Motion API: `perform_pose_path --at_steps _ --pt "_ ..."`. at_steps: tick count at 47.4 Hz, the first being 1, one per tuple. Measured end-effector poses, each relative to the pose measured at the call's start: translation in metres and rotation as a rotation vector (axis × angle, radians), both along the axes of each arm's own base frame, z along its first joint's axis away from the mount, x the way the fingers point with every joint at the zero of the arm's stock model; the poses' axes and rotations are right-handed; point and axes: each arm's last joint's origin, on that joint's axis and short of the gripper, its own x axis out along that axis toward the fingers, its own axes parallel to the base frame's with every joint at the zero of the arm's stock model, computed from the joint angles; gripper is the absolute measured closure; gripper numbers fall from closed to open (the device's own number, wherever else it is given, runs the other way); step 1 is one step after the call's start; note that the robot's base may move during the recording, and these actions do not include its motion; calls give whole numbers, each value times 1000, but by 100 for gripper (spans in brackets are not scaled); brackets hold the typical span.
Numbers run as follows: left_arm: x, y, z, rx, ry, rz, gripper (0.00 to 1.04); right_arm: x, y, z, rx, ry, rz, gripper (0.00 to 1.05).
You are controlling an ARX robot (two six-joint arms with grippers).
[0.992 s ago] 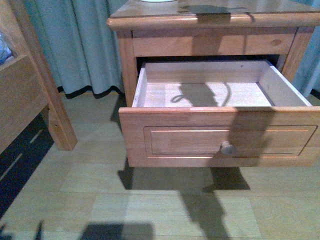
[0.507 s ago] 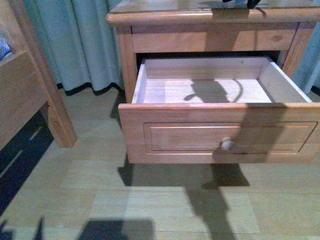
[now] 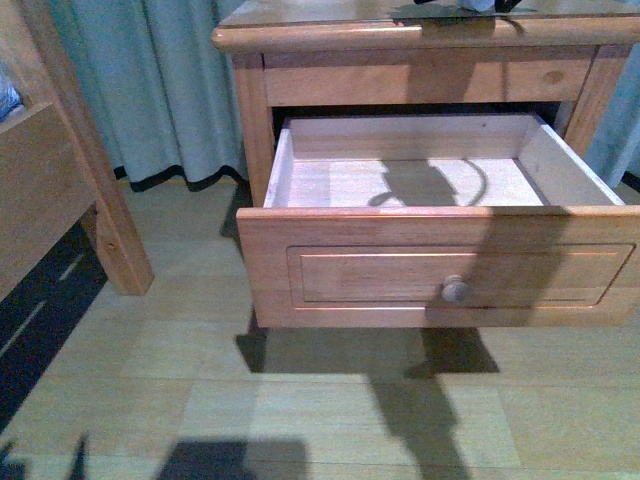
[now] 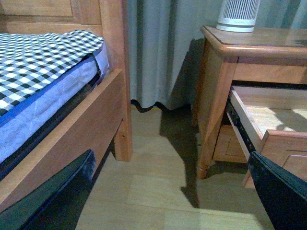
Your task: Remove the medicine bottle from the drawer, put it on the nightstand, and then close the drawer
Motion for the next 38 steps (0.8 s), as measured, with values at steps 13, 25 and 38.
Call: perform_pose_path --at_steps 13,25,38 --pt "0 0 0 0 0 0 6 -42 -3 68 81 -104 10 7" --pt "0 0 0 0 0 0 6 -110 -9 91 213 -33 76 7" --pt "0 0 0 0 0 0 6 -245 -9 52 298 137 218 32"
